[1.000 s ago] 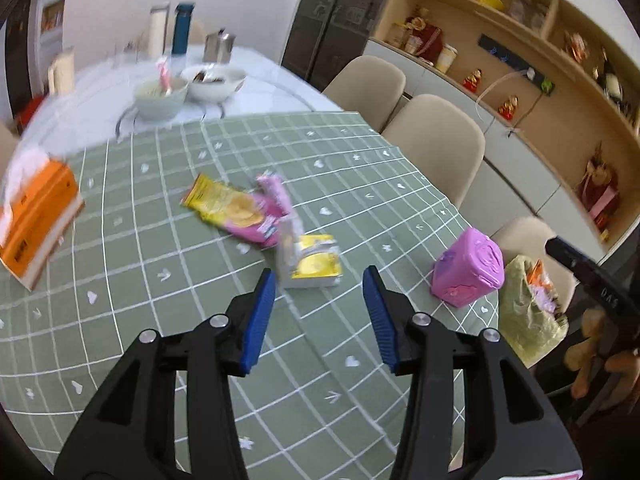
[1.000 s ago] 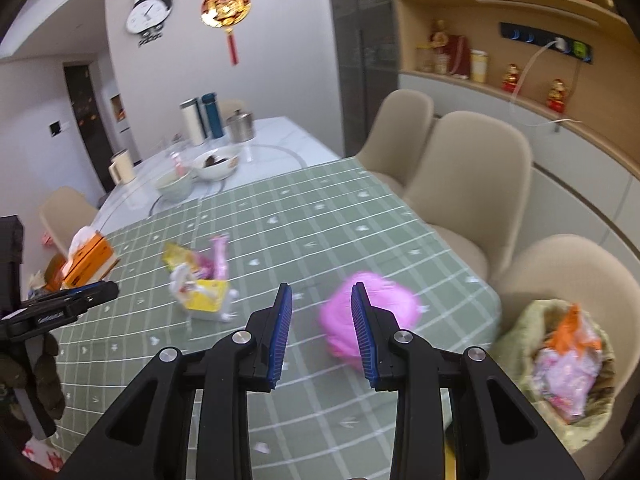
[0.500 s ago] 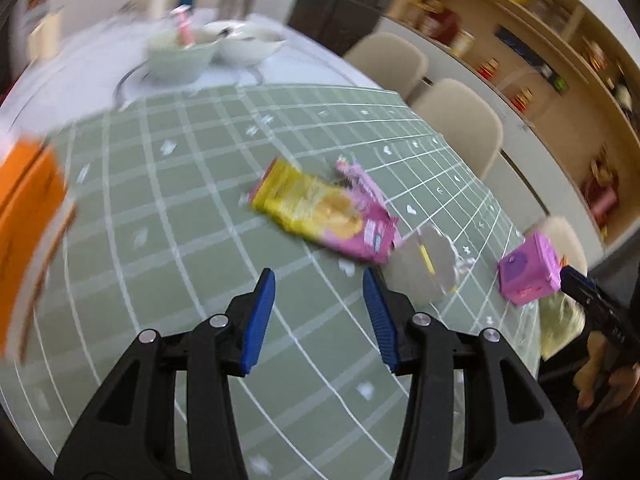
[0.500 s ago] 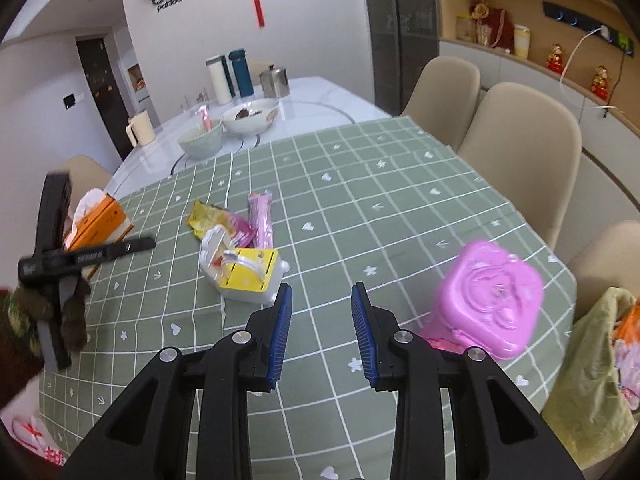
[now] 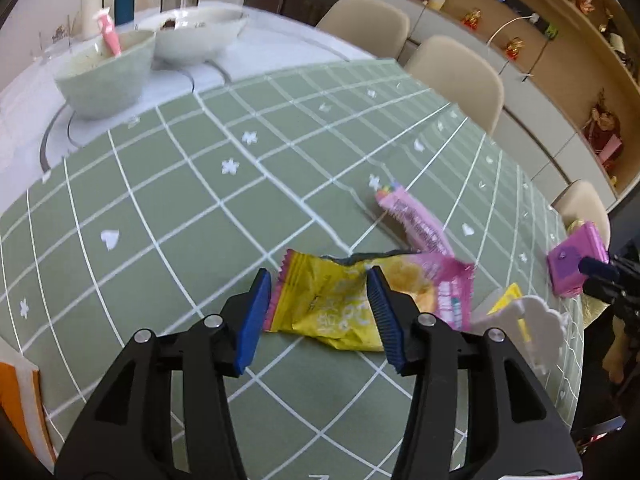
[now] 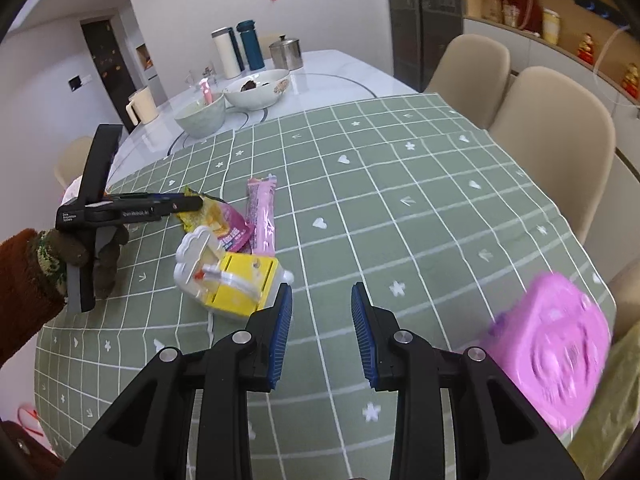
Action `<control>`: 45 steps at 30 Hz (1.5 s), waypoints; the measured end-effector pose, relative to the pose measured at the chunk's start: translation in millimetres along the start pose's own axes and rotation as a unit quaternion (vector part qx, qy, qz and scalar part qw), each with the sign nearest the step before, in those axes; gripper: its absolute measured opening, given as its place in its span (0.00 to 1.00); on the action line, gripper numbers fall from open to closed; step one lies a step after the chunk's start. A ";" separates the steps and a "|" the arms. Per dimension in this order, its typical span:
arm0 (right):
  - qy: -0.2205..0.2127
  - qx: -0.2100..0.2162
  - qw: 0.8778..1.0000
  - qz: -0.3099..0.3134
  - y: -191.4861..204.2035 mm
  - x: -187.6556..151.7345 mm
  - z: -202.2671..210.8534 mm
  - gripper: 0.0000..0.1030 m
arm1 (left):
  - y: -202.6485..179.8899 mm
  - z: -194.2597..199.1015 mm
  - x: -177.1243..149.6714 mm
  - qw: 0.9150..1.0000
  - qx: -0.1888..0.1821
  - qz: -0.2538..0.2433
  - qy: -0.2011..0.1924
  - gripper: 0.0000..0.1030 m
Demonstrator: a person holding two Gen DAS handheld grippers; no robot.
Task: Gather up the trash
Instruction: 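Grasp the yellow-pink chip bag with the left tool while the right tool grasps the pink stick packet, then lift the chip bag and pink stick packet and carry both over the bag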
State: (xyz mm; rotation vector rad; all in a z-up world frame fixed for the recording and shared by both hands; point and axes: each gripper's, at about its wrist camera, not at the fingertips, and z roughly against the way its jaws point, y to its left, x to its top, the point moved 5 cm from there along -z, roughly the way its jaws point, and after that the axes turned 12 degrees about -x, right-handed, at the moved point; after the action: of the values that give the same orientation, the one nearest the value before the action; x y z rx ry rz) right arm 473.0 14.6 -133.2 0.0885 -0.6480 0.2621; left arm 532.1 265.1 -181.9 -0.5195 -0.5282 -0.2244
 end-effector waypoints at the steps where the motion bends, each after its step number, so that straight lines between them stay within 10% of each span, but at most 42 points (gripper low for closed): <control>1: 0.003 0.007 1.000 0.005 3.6 5.1 -6.4 0.29 | -0.1 0.4 -2.4 1.000 0.008 0.001 0.000 0.33; 3: 0.009 0.028 0.999 0.019 15.2 18.8 -22.9 0.29 | 0.2 5.2 -8.0 1.000 0.022 0.010 -0.002 0.18; 21: 0.087 0.100 0.986 0.099 87.2 73.8 -139.5 0.28 | 8.1 67.1 -73.9 0.991 0.052 0.118 -0.020 0.18; 29: 0.046 0.052 0.997 0.021 40.3 80.8 -107.5 0.15 | -22.6 66.5 -76.6 0.997 0.004 0.076 -0.015 0.37; 41: 0.009 0.010 1.000 -0.017 12.5 40.4 -17.7 0.15 | -9.0 42.9 -75.8 0.994 0.067 0.091 -0.011 0.42; 45: 0.005 -0.002 1.000 -0.008 17.1 20.7 3.3 0.15 | -13.2 46.1 -76.7 0.989 0.108 0.099 -0.015 0.18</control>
State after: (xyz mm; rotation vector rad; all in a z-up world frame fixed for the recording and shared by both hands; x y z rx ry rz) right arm 482.3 34.9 -118.0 0.0882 -0.6383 0.2449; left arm 443.6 283.7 -183.3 -0.3602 -0.5190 0.0298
